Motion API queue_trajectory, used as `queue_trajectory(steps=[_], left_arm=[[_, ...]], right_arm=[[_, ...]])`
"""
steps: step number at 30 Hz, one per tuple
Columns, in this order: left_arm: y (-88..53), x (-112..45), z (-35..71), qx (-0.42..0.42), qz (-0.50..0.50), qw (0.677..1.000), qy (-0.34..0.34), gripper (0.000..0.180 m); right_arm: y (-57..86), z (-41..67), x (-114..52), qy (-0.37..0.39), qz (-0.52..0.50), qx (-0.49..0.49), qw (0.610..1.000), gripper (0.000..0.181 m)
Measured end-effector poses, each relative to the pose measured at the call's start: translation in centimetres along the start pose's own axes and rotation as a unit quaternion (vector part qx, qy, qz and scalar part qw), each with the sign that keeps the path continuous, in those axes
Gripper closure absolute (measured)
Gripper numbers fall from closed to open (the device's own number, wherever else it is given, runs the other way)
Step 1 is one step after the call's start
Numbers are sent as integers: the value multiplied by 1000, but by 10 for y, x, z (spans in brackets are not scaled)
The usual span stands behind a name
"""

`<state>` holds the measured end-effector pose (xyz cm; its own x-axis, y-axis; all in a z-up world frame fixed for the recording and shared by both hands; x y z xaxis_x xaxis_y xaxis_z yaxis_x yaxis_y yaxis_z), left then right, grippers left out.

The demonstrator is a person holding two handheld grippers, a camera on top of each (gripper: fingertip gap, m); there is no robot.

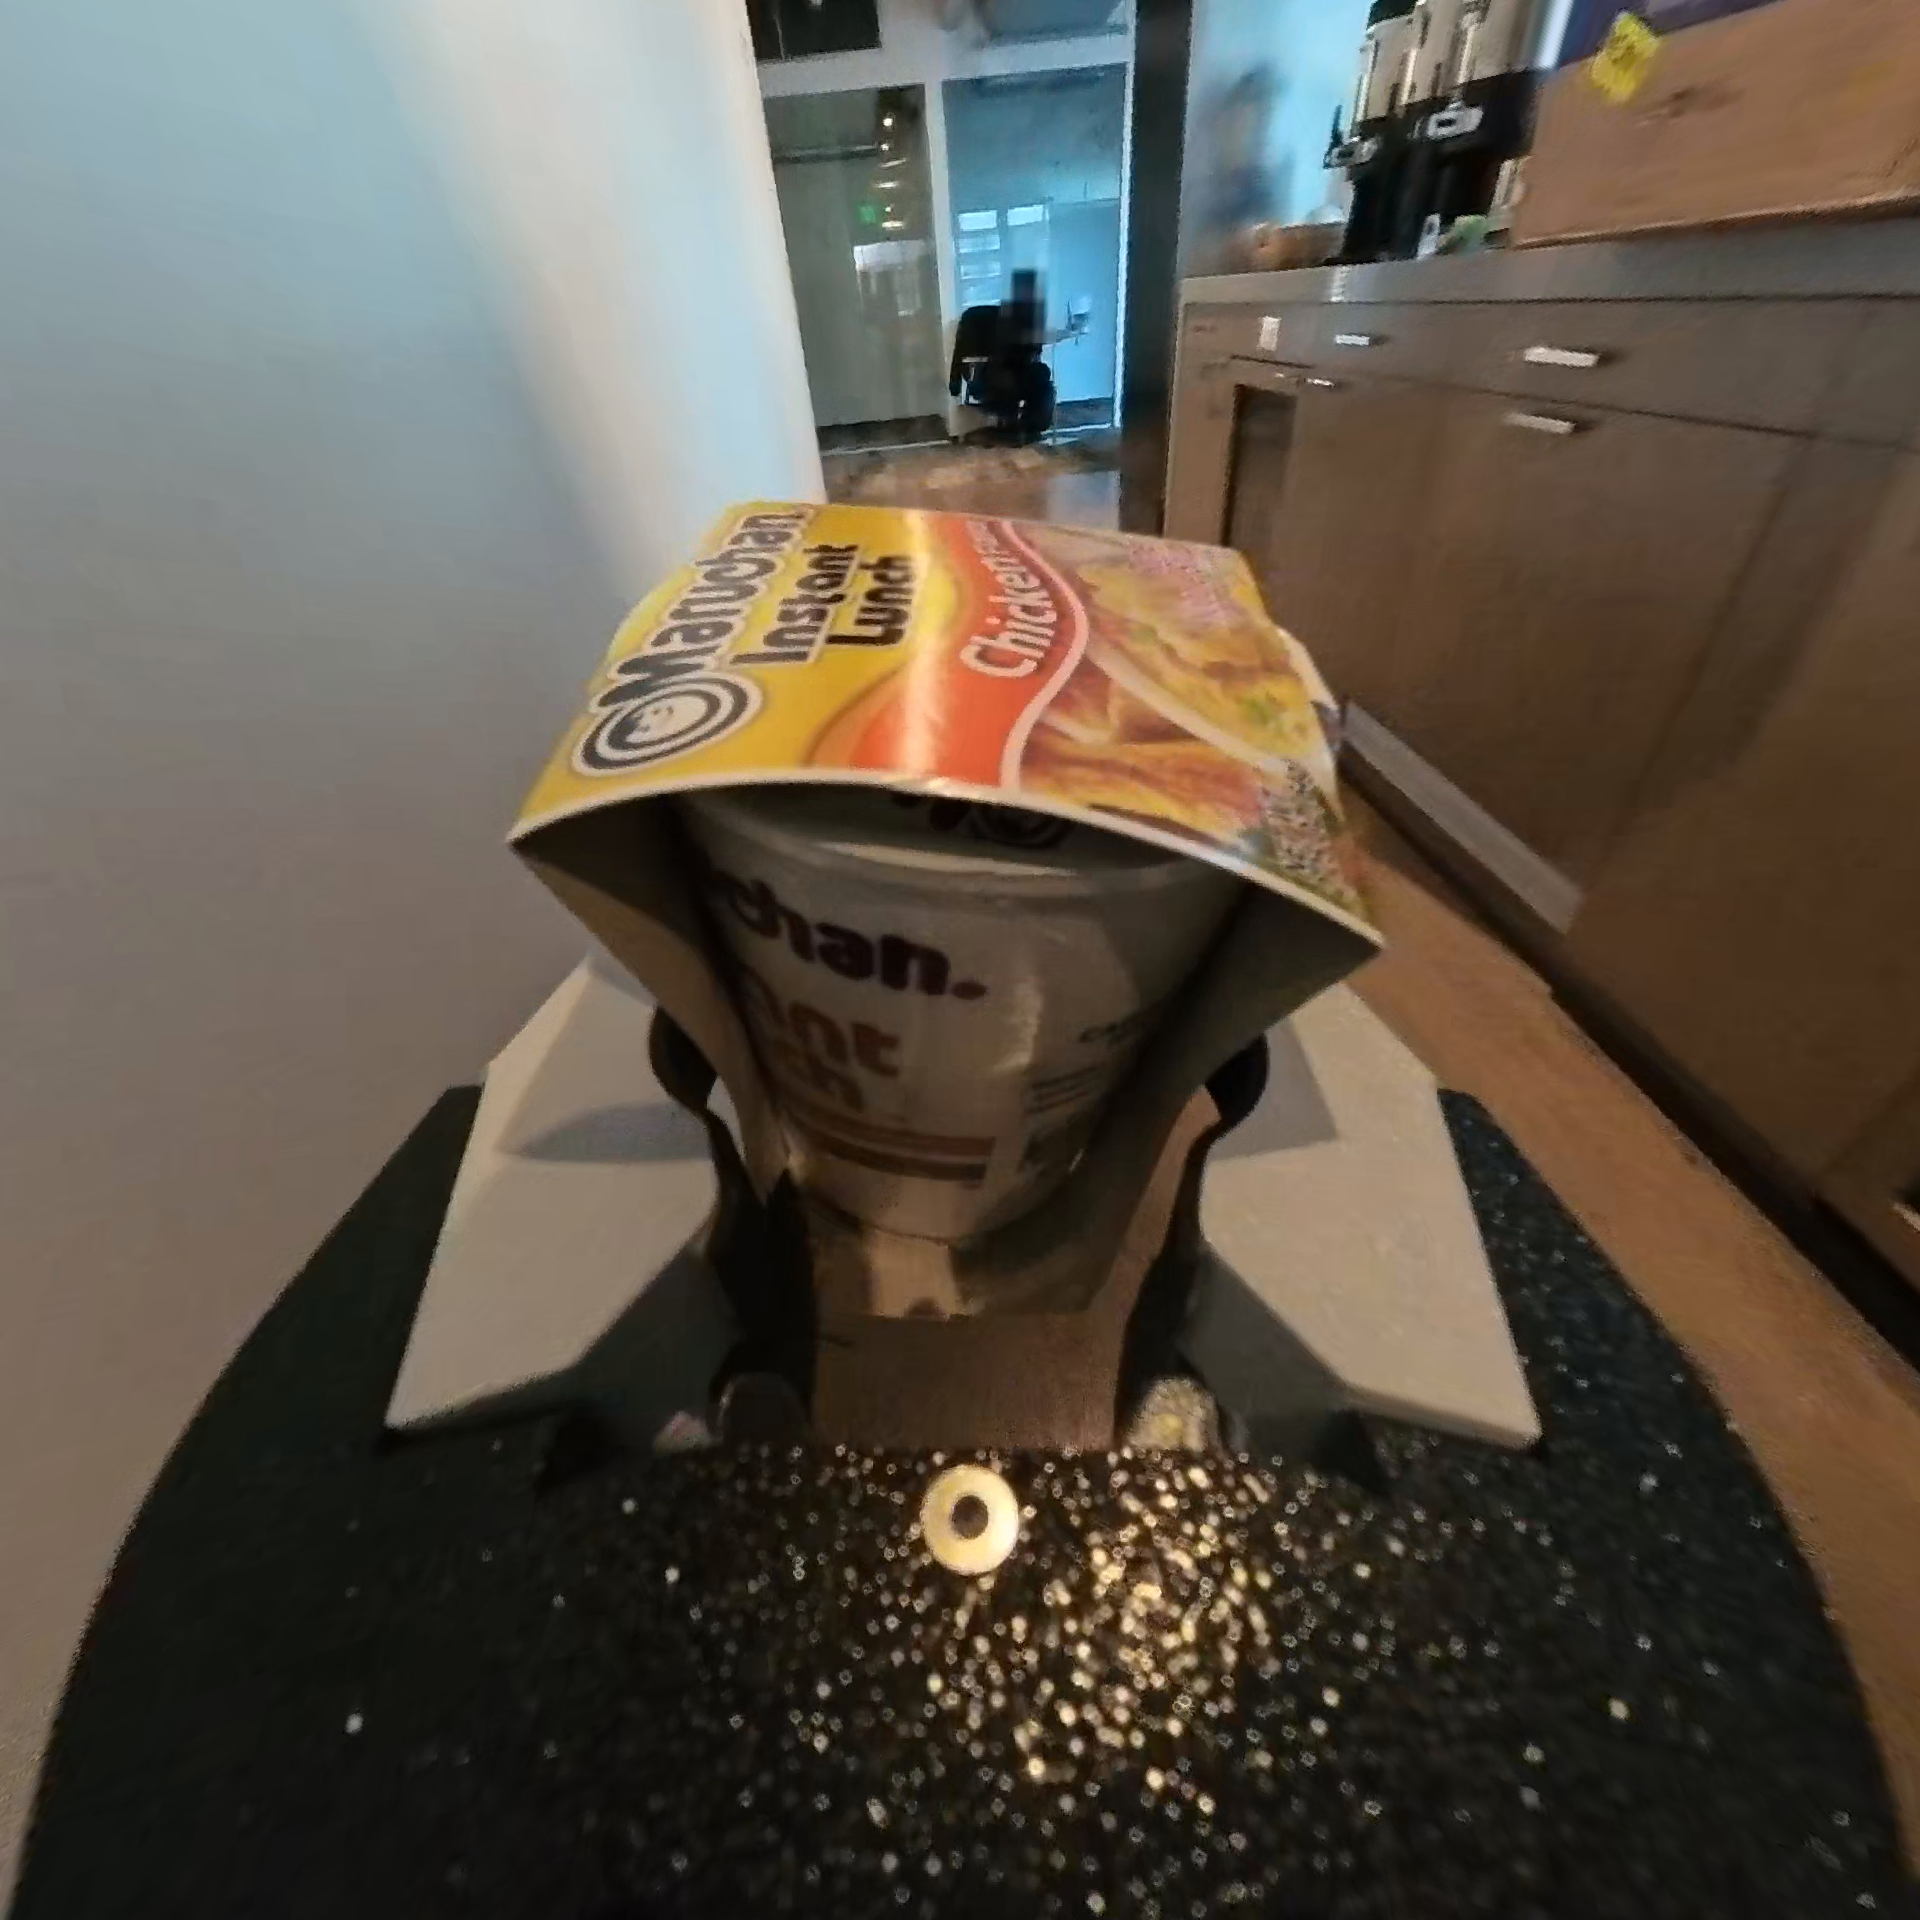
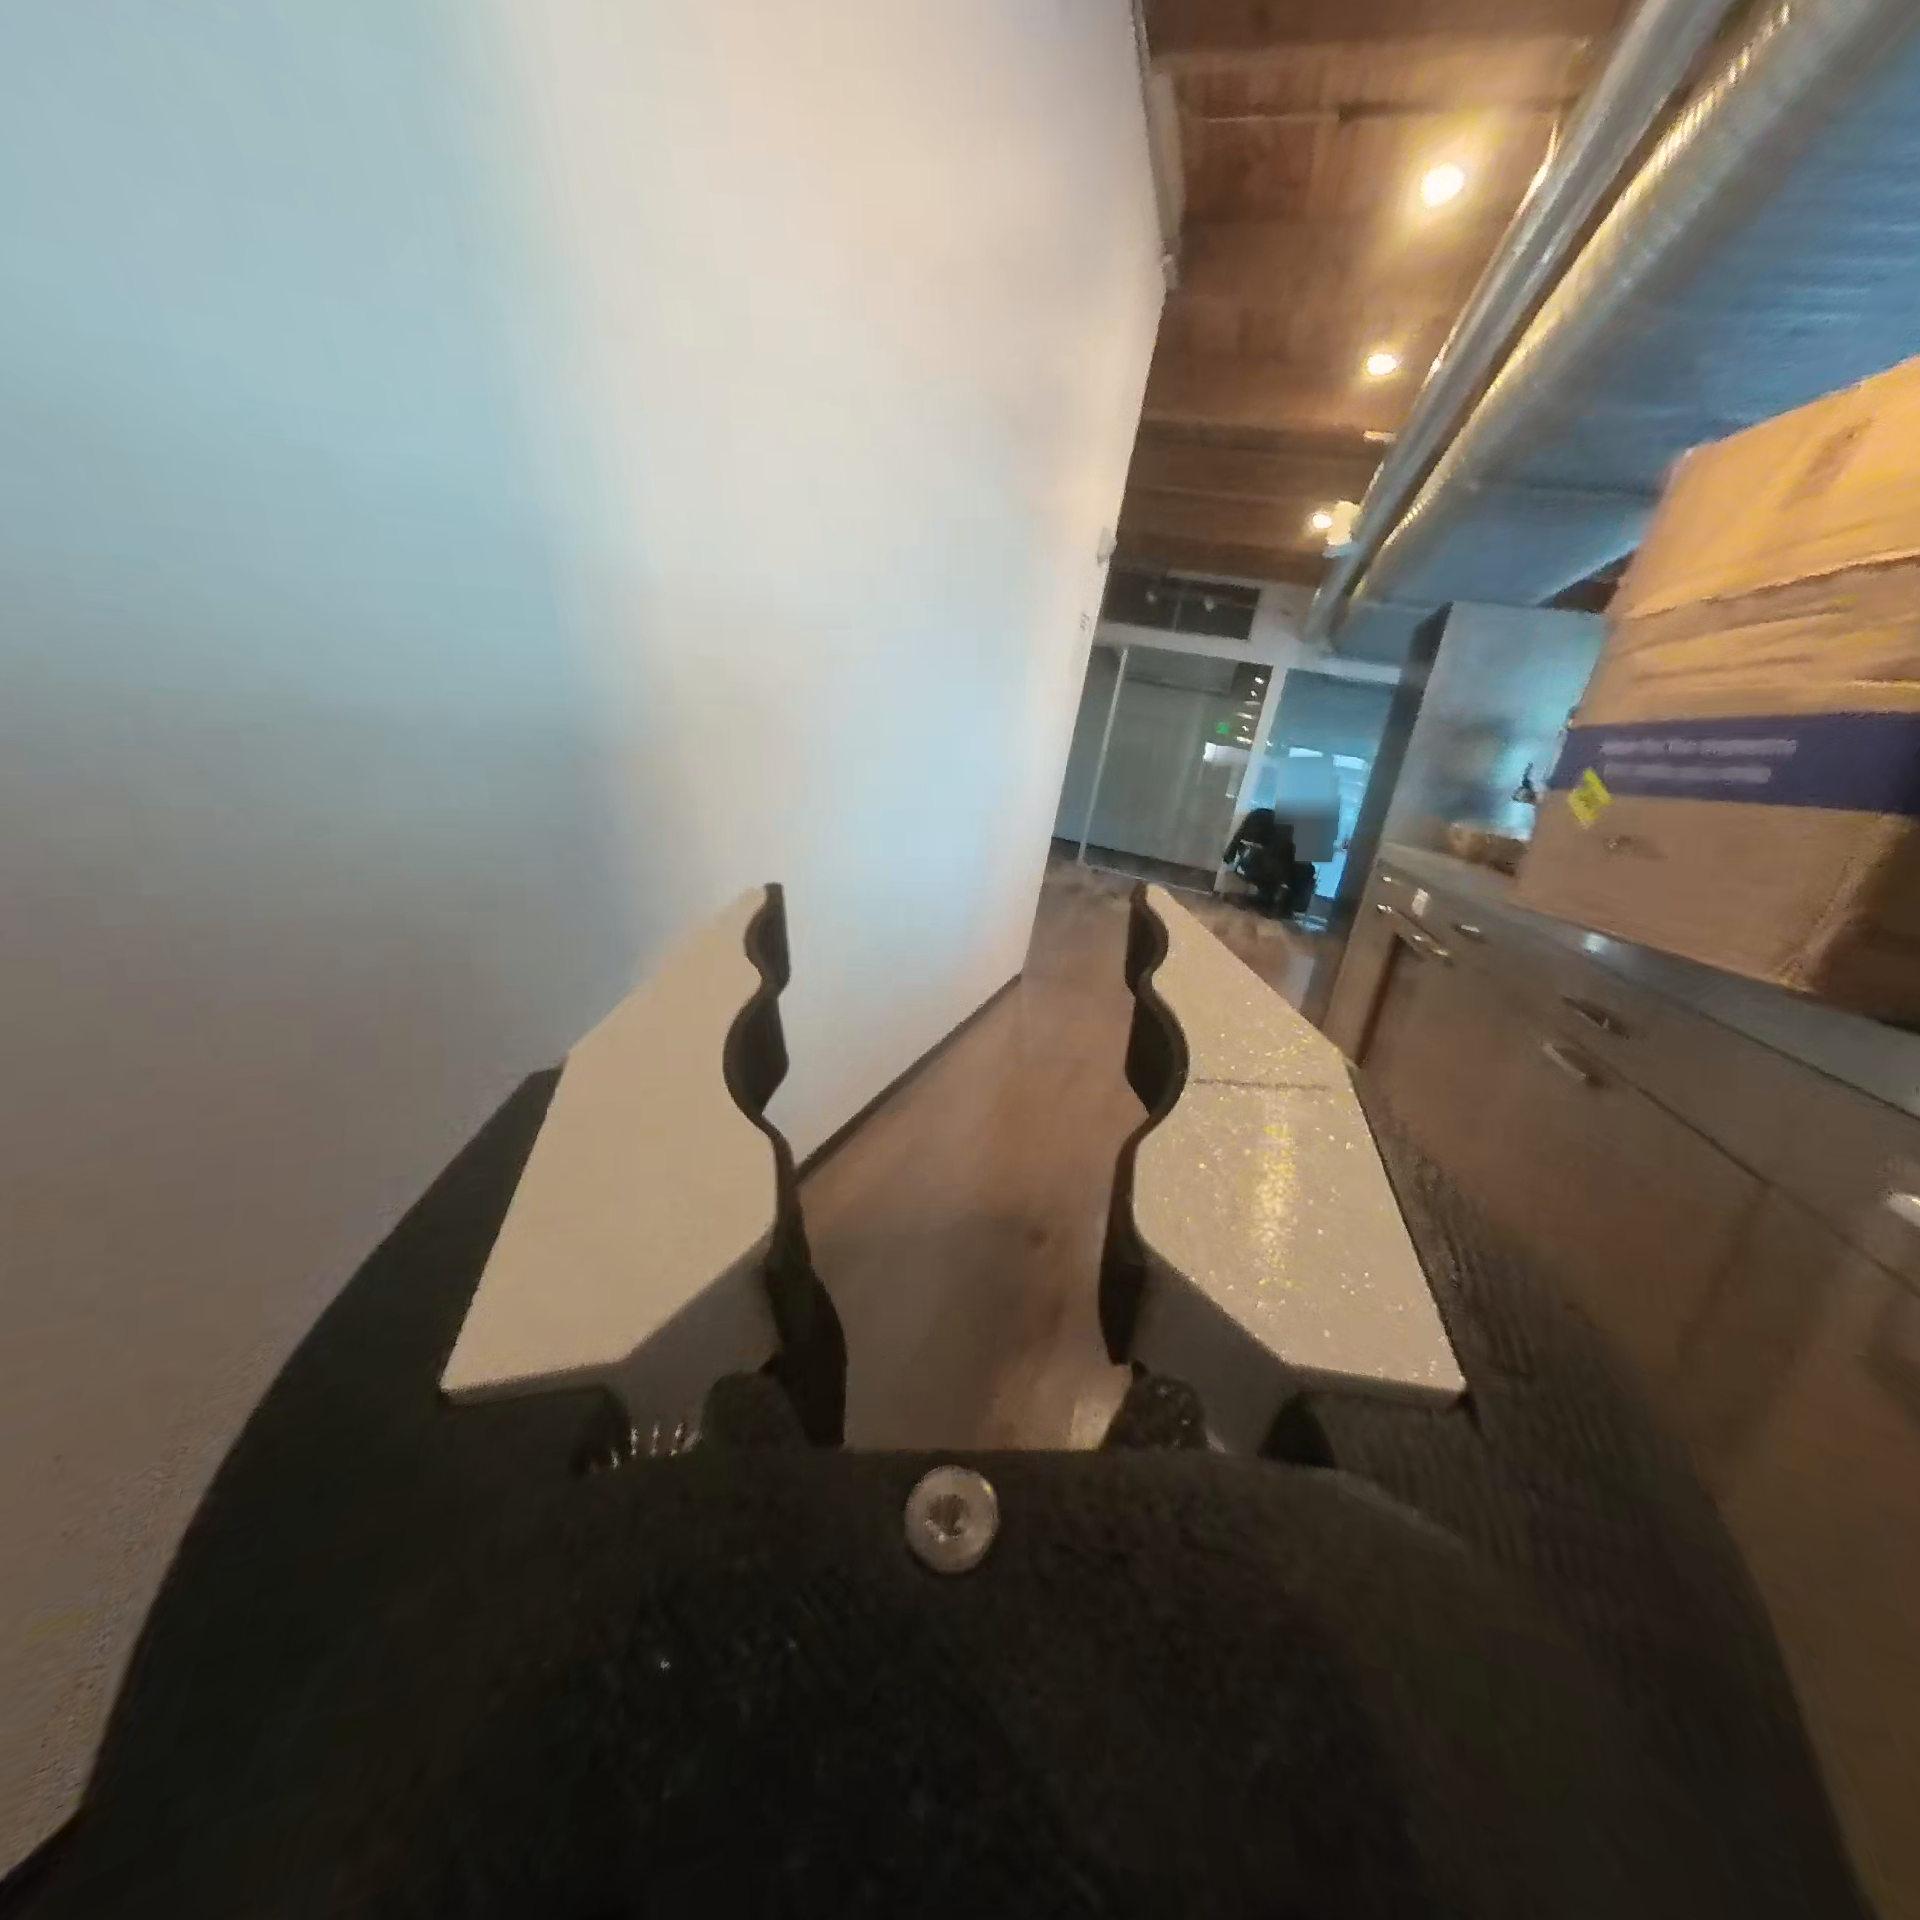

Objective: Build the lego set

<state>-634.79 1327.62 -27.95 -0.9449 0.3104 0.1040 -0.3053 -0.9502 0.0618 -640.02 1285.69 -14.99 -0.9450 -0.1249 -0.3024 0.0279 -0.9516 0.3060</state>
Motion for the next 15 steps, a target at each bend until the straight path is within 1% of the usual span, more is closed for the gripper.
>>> queue_trajectory(steps=[2, 3, 6, 8, 11, 13, 15], left_arm=[[-3, -84, 15, 10, -12, 1000, -17, 87], [1, -128, 25, 2, -26, 1000, -15, 87], [27, -268, 60, -24, -88, 996, -1, 87], [52, -362, 86, -22, -135, 990, 25, 87], [90, -501, 116, 2, -201, 977, 69, 87], [109, -589, 127, 46, -234, 967, 89, 87], [120, -669, 134, 94, -257, 957, 99, 87]], right_arm=[[21, -27, -69, -21, -1, -2, 1000, 117], [33, -37, -98, -30, 2, 0, 1000, 118], [80, -69, -176, -39, -24, 39, 998, 121], [114, -100, -217, -66, -45, 50, 996, 121], [168, -161, -273, -106, -92, 86, 986, 122], [206, -207, -315, -131, -128, 109, 977, 121], [241, -247, -368, -137, -154, 123, 971, 119]])
Point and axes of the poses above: each gripper's, where its closed fingertips meet, x back along the fingers, z out of its top, y = z × x across the jaws, the point moved 4 cm from there along x, back along the fingers, and after that the axes turned 8 degrees about x, right-handed, at the moved point
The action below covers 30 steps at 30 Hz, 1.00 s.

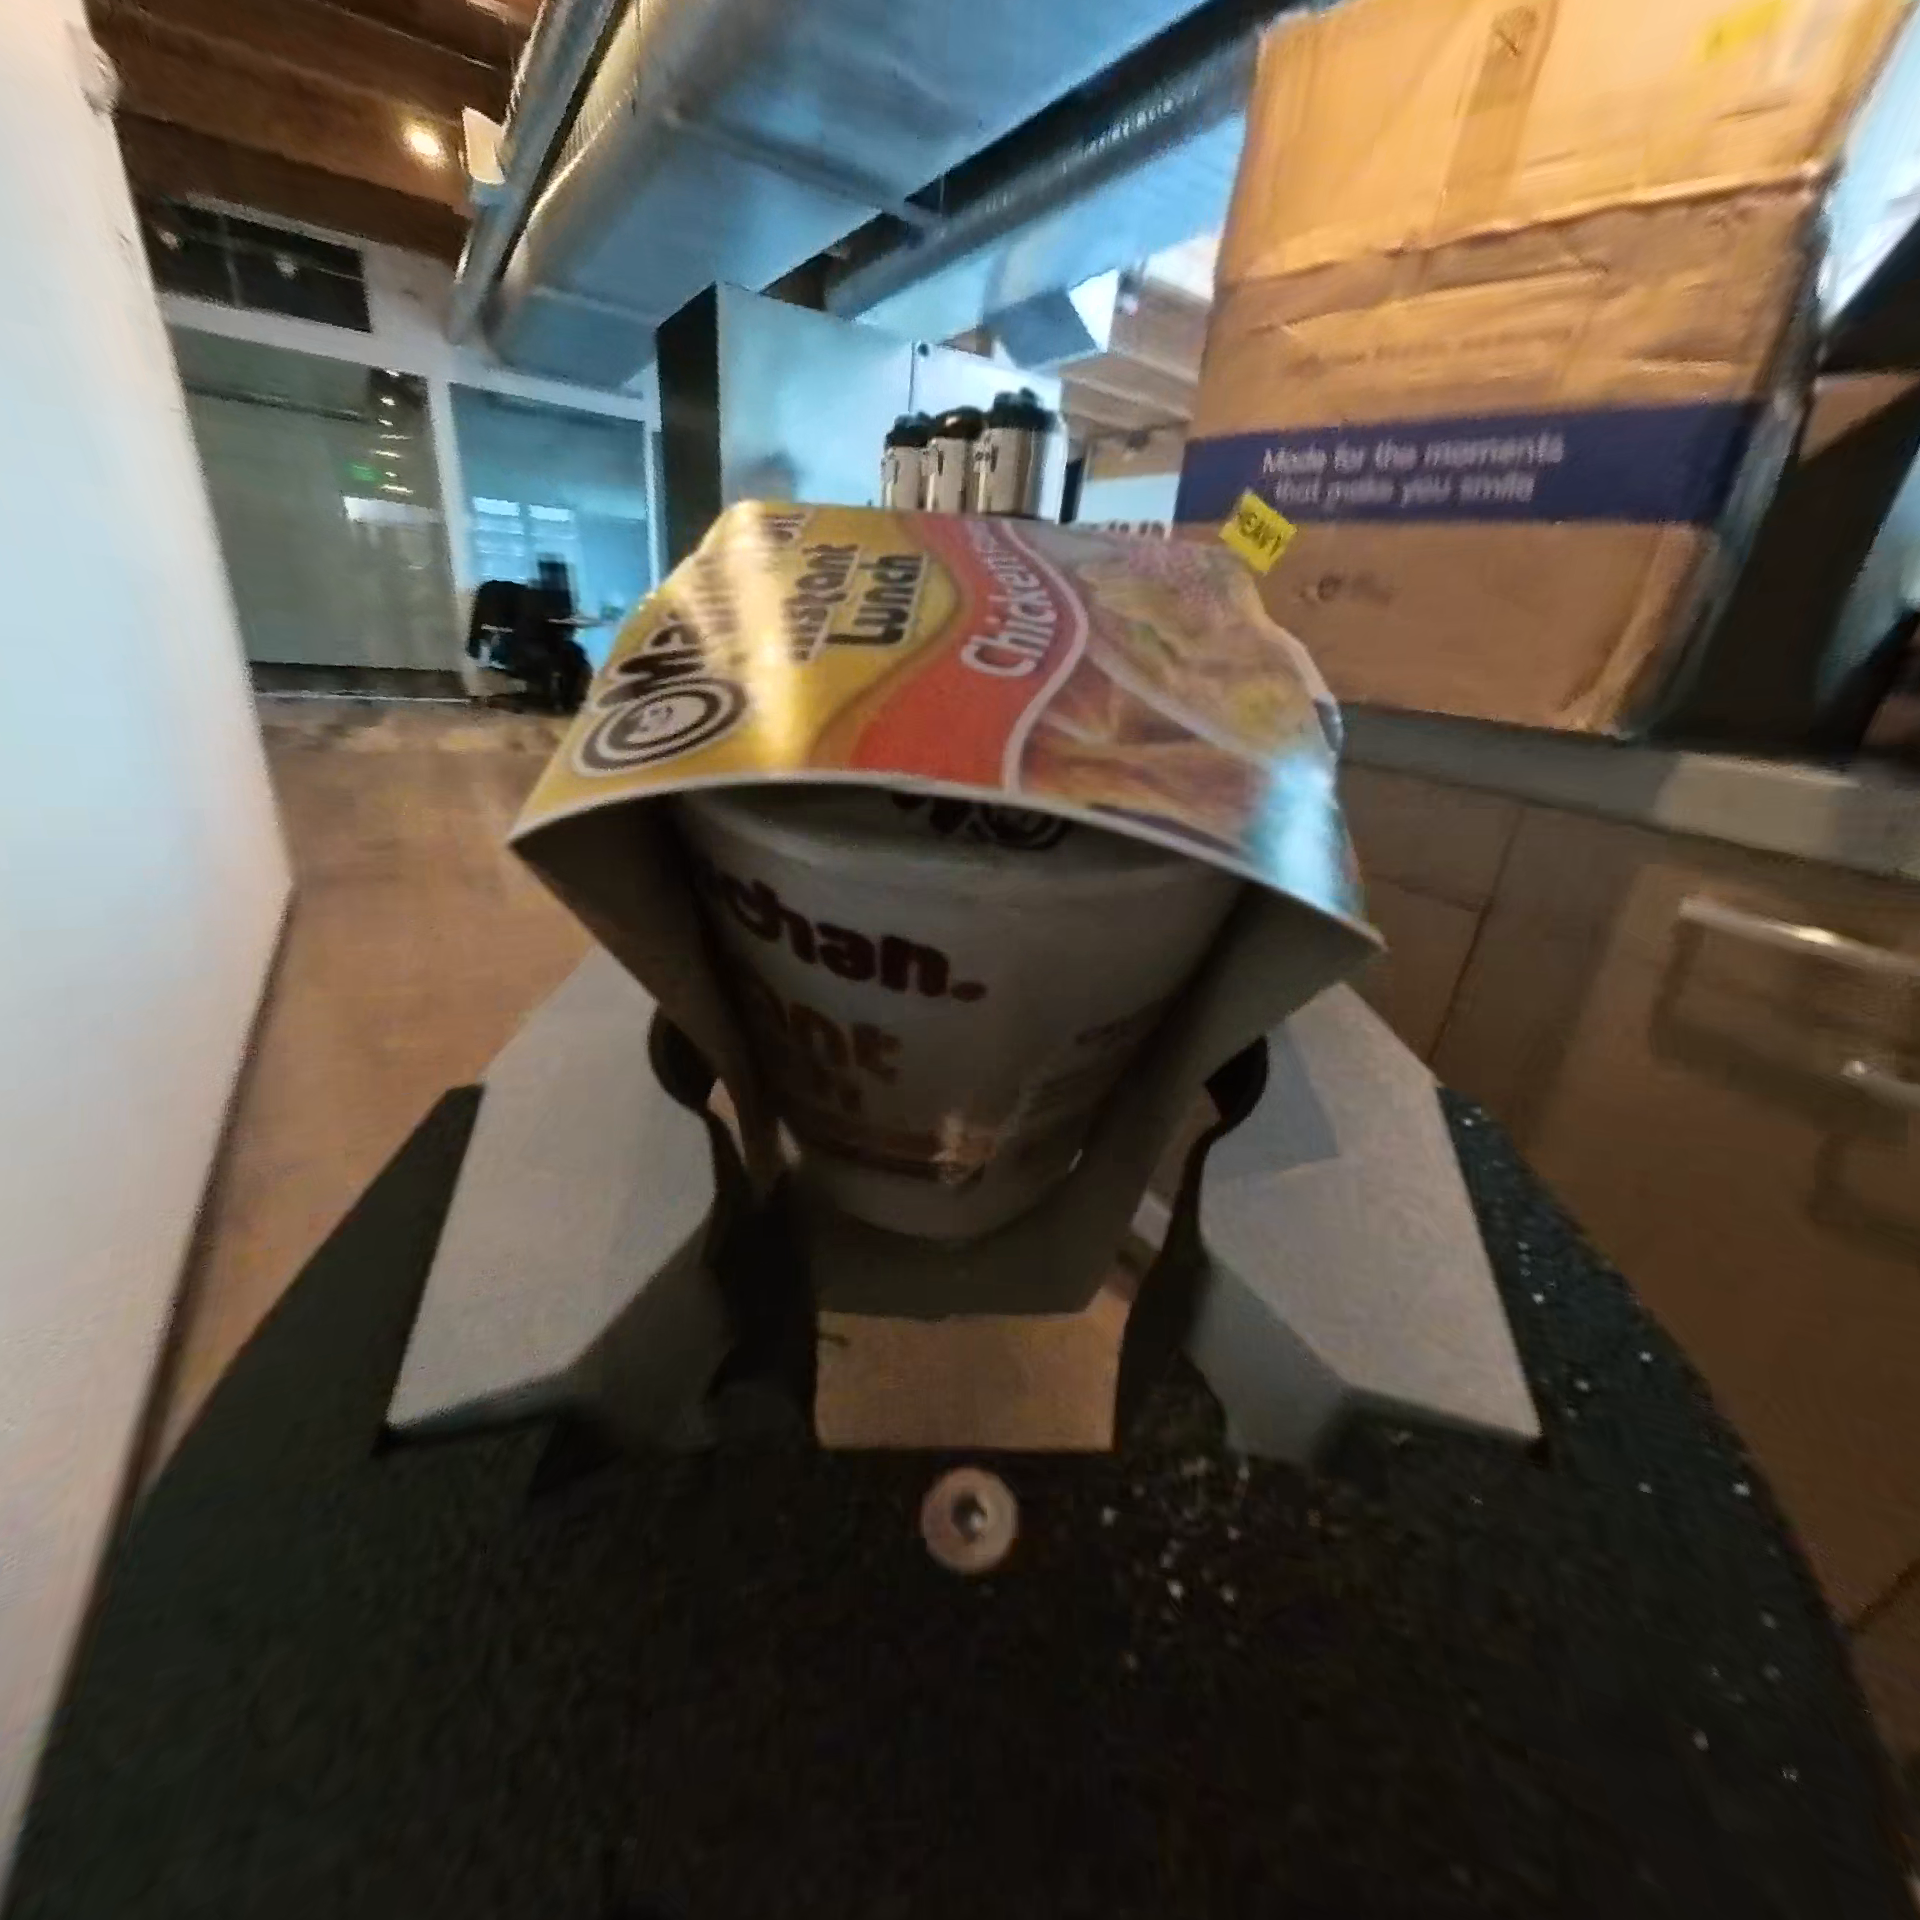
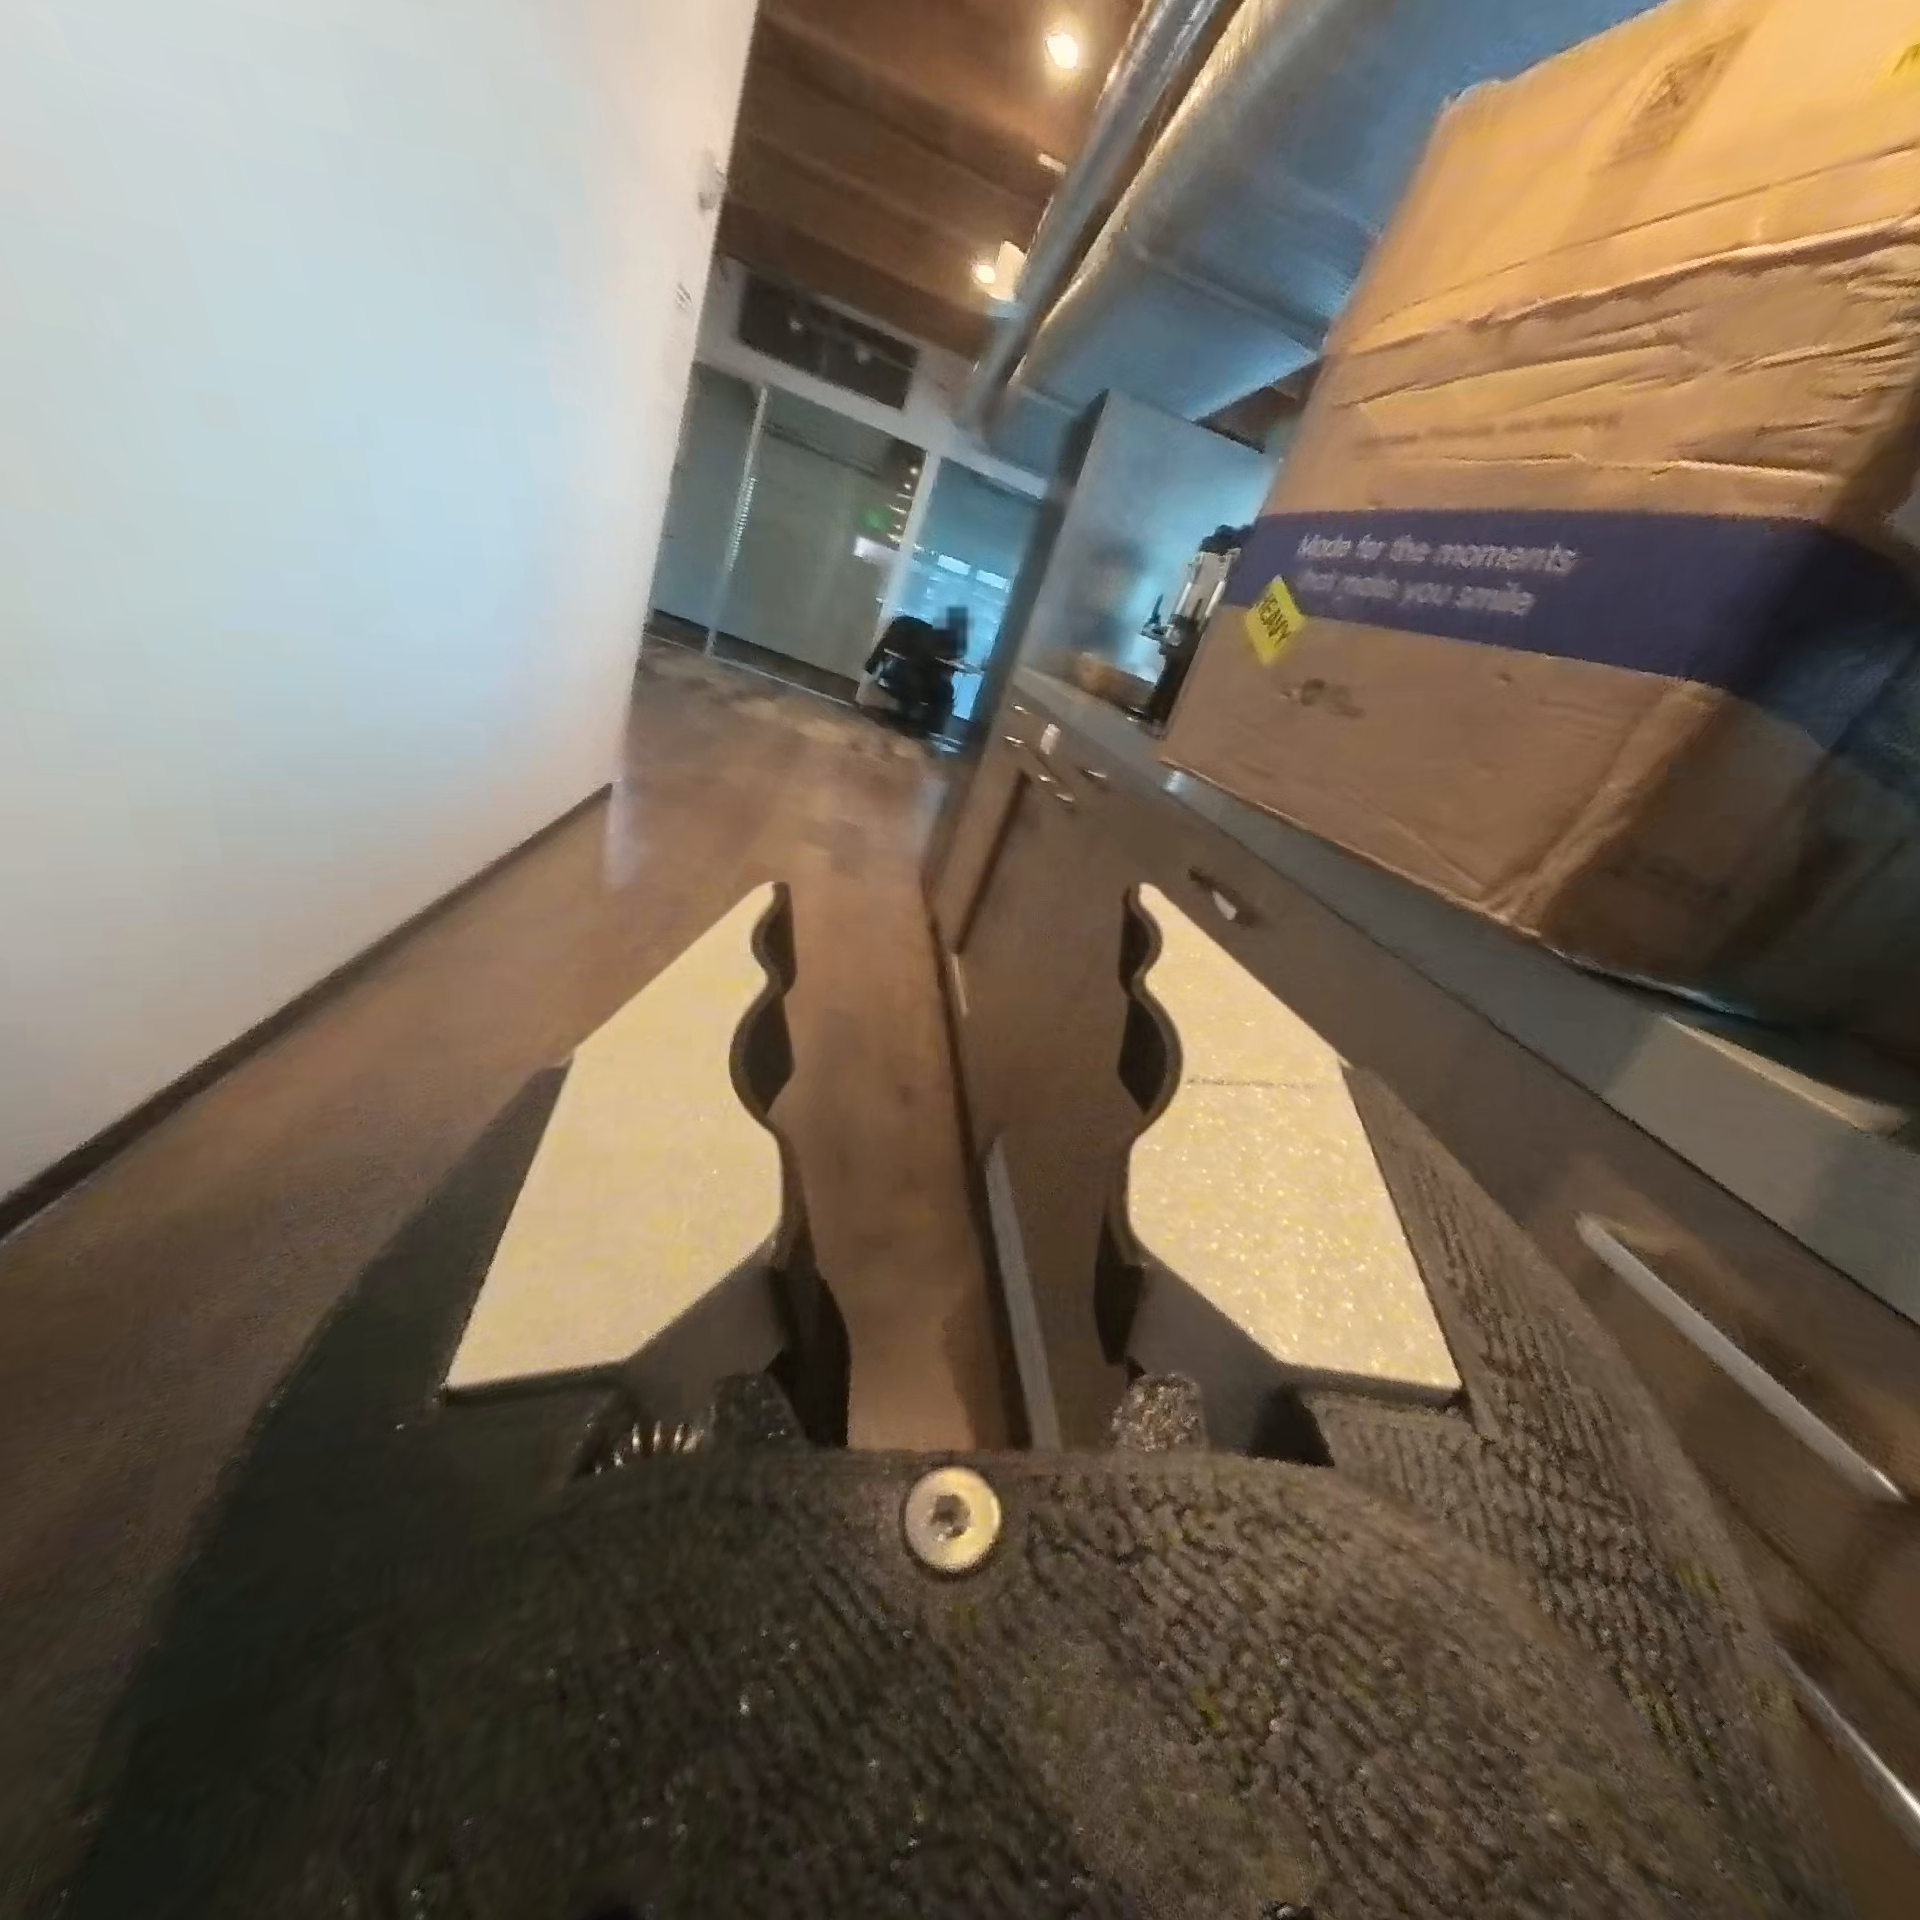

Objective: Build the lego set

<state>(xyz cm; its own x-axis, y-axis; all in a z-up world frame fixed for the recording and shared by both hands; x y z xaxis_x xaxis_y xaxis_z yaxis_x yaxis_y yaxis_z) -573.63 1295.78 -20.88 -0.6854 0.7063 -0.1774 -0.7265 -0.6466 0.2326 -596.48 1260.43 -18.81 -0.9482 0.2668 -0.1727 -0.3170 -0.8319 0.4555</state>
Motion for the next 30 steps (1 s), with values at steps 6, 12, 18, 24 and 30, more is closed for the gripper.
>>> queue_trajectory(steps=[6, 12, 18, 24, 30], left_arm=[[-116, -189, 5, 27, 9, 999, -34, 87], [-255, -345, -9, 124, 1, 991, -48, 87], [-350, -517, -28, 301, -320, 897, -55, 87], [-423, -705, -31, 362, -459, 806, -91, 86], [-518, -910, -73, 369, -466, 797, -107, 86]], right_arm=[[-15, -20, -261, 24, 44, -40, 998, 120], [-97, -12, -511, 99, 146, -50, 983, 122], [-156, -35, -738, 145, 128, -50, 980, 121], [-160, -50, -933, 113, 121, 16, 986, 122], [-133, -133, -1112, 38, 66, 18, 997, 124]])
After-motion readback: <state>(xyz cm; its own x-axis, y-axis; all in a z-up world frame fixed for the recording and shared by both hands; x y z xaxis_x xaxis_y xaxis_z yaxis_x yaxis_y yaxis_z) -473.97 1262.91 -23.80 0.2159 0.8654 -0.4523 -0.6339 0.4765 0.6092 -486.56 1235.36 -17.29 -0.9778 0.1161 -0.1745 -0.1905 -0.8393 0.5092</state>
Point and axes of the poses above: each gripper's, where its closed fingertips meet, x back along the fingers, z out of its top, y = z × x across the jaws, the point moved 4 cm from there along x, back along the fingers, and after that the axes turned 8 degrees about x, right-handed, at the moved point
